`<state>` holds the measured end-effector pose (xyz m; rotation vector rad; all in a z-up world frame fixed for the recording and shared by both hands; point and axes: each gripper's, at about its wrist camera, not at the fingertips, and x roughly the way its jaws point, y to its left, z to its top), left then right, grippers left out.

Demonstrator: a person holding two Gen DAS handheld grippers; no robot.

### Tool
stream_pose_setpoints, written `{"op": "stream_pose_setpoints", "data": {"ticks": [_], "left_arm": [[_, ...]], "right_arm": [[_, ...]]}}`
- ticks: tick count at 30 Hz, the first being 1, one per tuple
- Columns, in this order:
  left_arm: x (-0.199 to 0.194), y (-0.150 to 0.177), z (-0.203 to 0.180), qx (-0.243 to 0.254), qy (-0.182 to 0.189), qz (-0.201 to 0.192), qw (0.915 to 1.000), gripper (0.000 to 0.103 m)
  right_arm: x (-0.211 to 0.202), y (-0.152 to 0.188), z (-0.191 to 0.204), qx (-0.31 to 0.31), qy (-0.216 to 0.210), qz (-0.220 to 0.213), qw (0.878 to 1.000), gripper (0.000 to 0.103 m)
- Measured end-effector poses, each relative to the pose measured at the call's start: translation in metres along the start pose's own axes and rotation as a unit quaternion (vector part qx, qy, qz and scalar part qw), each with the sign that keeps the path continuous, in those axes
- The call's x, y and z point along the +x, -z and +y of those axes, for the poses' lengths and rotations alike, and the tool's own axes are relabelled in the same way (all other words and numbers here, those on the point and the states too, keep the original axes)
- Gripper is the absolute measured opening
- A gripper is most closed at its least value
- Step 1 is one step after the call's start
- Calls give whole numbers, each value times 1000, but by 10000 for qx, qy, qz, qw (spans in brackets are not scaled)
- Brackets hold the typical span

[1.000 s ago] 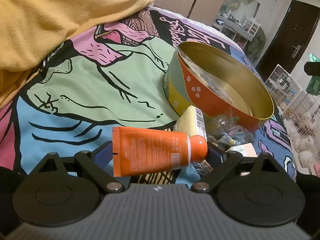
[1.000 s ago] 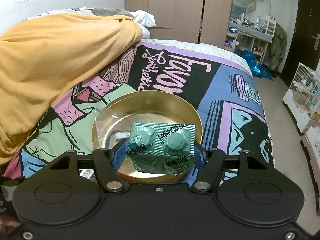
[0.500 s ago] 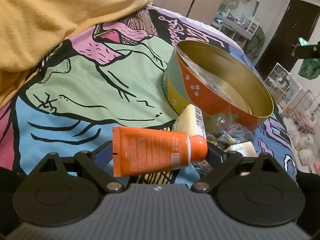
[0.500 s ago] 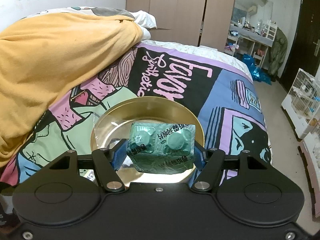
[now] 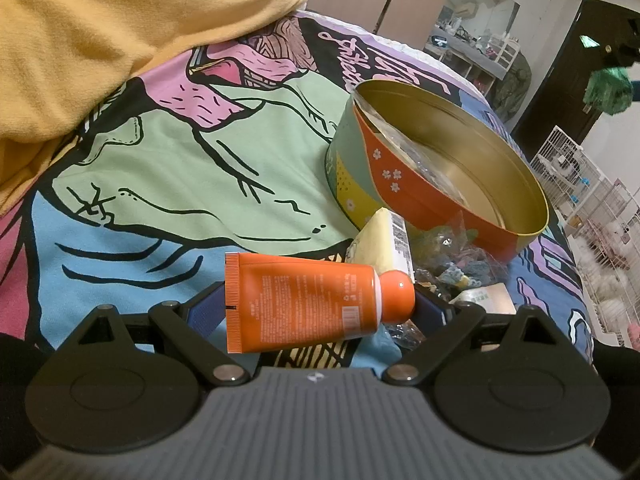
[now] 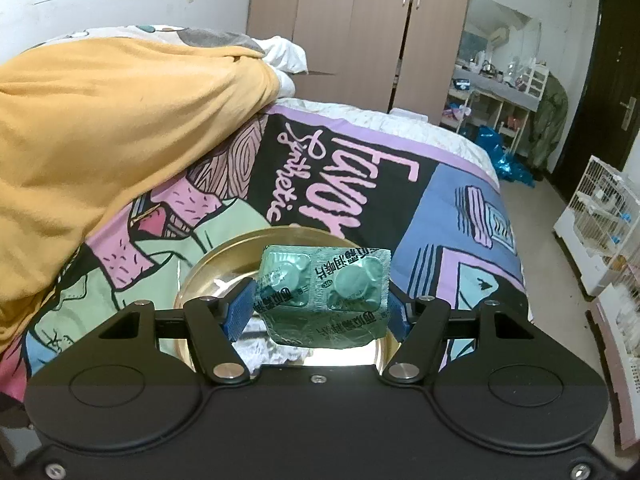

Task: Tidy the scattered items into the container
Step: 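Open the right gripper to drop the blister pack into the tin, then move the right gripper back toward the clear box of white floss picks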

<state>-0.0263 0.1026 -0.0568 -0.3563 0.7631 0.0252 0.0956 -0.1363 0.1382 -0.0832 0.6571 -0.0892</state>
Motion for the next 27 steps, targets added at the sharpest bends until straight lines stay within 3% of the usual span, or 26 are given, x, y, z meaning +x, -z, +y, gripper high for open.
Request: {"op": "stream_pose_setpoints", "data": {"ticks": [1, 3, 4, 5, 7, 27], "left_arm": [[0, 0, 0, 2, -5, 5, 10000, 94], [1, 0, 0, 7, -4, 11, 10000, 94], [1, 0, 0, 14, -8, 12, 10000, 94], [1, 0, 0, 18, -14, 12, 10000, 94], [1, 0, 0, 16, -14, 14, 10000, 94], [2, 0, -2, 108, -54, 67, 9999, 94]], "right_arm": [[0, -2, -1, 58, 9, -40, 10000, 67], [-1, -6, -5, 213, 19, -209, 9996, 86], [-4, -7, -8, 308, 44, -338, 9989, 100], [-6, -8, -9, 373, 85, -421, 9984, 103], [-12, -7, -11, 416, 95, -530, 9977, 103], [-27, 44, -23, 268, -167, 118, 9994, 103]]}}
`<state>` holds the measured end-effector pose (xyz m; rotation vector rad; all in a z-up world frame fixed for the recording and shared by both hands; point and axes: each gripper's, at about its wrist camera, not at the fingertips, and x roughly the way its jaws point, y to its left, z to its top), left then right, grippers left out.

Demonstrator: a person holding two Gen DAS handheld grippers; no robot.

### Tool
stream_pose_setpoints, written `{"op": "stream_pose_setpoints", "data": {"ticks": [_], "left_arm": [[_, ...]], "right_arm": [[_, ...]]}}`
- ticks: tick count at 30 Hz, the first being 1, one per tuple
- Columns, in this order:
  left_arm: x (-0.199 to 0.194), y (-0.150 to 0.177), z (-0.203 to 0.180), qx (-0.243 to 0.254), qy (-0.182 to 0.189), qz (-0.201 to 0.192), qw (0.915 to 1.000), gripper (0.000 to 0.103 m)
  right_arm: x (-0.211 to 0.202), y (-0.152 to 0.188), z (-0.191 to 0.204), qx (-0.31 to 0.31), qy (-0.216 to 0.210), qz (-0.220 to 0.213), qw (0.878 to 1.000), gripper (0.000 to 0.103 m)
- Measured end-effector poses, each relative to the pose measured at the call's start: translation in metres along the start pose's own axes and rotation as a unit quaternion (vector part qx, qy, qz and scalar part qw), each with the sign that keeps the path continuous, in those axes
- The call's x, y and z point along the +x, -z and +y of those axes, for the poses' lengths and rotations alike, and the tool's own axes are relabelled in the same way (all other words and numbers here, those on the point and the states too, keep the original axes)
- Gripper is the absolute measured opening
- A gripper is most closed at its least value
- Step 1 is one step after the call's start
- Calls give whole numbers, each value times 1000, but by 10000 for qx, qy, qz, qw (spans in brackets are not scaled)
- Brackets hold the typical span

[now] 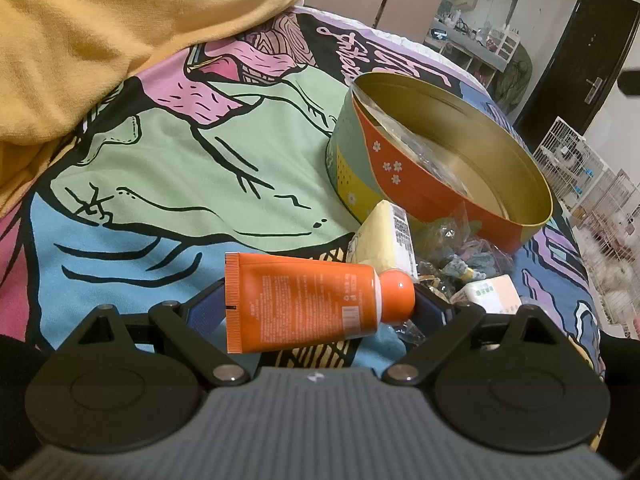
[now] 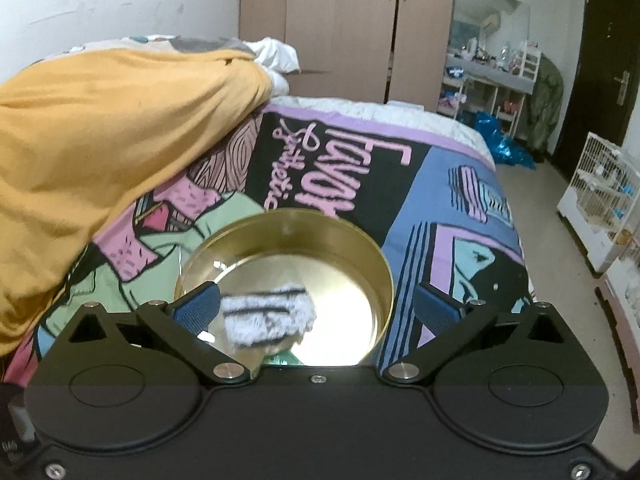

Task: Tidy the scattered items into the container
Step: 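Move the right gripper back toward the clear box of white floss picks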

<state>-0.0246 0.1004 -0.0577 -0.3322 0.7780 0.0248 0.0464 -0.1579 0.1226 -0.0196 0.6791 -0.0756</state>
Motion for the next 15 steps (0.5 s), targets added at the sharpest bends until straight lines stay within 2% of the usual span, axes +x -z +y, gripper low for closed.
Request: {"op": "stream_pose_setpoints", "data": {"ticks": [8, 15], "left_arm": [[1, 1, -3, 110, -1, 35, 9999, 94], [2, 1, -5, 178, -61, 67, 9998, 94]], "right_arm": [[2, 41, -4, -57, -131, 463, 9988, 103], [0, 74, -15, -8, -154, 702, 9974, 103]]}}
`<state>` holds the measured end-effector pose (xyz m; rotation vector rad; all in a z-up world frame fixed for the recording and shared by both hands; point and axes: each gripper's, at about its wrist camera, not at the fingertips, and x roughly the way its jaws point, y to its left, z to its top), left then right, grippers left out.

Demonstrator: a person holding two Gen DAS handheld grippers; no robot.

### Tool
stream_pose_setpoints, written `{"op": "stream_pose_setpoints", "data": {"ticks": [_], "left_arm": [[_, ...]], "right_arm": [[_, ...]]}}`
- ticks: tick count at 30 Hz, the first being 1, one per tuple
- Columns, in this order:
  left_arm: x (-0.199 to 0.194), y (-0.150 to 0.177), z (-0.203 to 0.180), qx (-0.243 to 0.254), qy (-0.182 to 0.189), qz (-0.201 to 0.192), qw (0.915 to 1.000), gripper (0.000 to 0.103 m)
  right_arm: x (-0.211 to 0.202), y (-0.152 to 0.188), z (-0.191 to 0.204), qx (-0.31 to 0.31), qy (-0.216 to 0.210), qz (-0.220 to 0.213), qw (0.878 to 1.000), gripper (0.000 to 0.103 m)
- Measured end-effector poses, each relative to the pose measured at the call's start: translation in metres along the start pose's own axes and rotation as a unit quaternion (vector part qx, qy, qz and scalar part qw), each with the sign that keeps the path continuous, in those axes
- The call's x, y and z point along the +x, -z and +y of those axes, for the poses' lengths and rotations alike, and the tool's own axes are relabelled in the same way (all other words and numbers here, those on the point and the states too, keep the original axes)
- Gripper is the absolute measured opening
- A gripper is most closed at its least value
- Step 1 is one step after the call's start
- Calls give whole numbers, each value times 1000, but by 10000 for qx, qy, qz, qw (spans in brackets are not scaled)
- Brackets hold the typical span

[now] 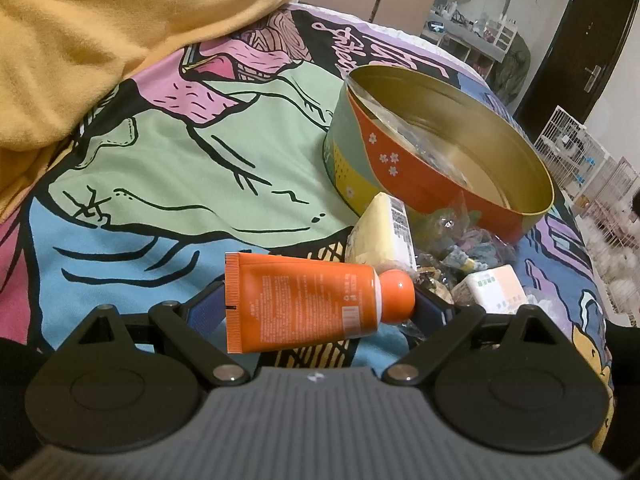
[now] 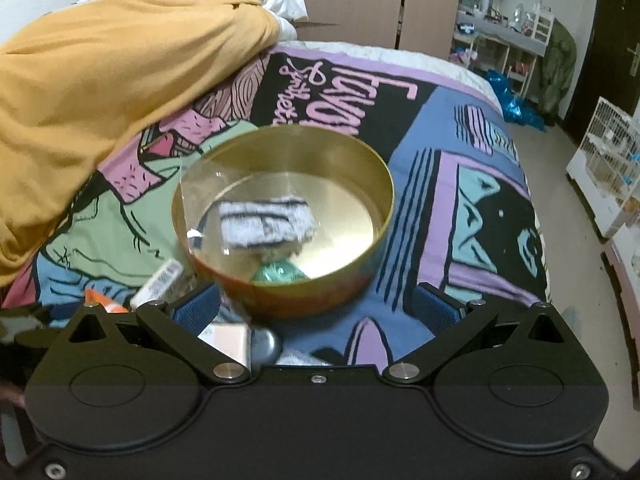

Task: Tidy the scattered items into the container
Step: 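Move the right gripper back toward the clear box of white floss picks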

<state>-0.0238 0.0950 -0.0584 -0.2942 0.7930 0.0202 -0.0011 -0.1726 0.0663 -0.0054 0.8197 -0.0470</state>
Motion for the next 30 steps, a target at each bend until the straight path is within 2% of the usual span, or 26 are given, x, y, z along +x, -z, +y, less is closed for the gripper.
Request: {"op": "stream_pose_setpoints", "data": {"ticks": [10, 21, 30], "left_arm": [[0, 2, -5, 147, -40, -4, 9999, 94], [-6, 1, -9, 297, 31, -95, 9995, 94], [-6, -3, -10, 352, 27, -63, 9994, 94]], "right_arm": [[4, 36, -16, -23, 127, 188, 9997, 103], [13, 60, -17, -131, -59, 132, 9998, 103], [24, 76, -36, 98, 297, -52, 9995, 103]]}}
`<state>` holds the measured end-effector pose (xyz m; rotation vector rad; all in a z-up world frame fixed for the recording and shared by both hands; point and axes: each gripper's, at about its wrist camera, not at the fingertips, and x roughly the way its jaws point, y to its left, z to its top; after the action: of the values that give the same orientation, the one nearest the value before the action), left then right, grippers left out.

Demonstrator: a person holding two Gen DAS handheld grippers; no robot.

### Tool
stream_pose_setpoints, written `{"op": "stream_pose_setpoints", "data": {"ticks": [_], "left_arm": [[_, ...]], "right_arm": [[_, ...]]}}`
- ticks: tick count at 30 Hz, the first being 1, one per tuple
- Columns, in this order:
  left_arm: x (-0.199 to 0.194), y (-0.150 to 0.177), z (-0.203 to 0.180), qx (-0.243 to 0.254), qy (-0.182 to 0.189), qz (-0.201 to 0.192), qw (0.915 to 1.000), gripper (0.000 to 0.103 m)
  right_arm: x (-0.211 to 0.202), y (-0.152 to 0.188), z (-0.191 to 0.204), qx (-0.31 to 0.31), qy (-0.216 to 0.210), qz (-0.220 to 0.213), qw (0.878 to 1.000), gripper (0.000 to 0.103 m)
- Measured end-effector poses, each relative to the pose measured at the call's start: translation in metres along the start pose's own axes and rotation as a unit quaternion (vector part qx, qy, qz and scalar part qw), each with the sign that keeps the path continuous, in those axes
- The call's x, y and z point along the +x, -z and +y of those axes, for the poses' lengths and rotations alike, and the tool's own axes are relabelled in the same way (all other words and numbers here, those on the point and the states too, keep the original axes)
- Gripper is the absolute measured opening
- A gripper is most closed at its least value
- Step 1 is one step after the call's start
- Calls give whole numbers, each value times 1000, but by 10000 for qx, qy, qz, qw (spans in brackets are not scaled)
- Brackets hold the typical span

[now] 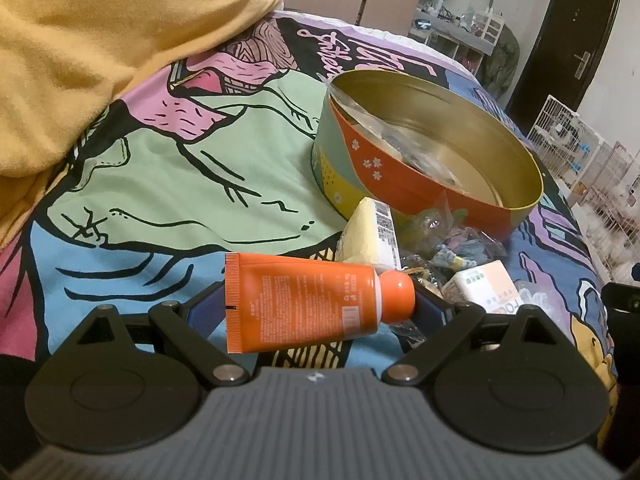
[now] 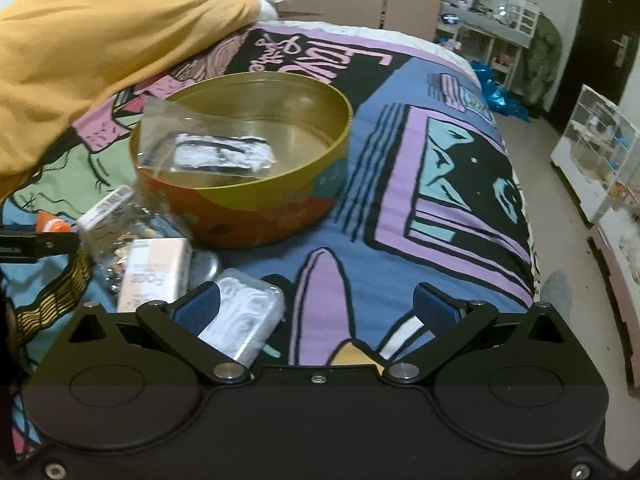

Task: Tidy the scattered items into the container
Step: 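Move the right gripper back toward the clear box of white floss picks, then carry the held orange tube over the tin and open the left gripper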

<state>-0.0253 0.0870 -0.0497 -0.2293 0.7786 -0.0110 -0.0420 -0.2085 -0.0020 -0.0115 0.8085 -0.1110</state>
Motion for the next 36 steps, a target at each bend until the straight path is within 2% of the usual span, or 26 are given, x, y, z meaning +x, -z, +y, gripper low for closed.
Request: {"op": "stream_pose_setpoints", "data": {"ticks": [8, 23, 36], "left_arm": [[-9, -8, -4, 87, -21, -68, 9999, 94], [-32, -43, -14, 286, 62, -397, 9988, 94], [-51, -77, -51, 751, 291, -799, 9936, 94]], "right_arm": [[4, 3, -14, 400, -6, -95, 9992, 103], [5, 6, -8, 394, -234, -147, 9988, 103], [6, 8, -7, 401, -287, -155, 9987, 103]]}}
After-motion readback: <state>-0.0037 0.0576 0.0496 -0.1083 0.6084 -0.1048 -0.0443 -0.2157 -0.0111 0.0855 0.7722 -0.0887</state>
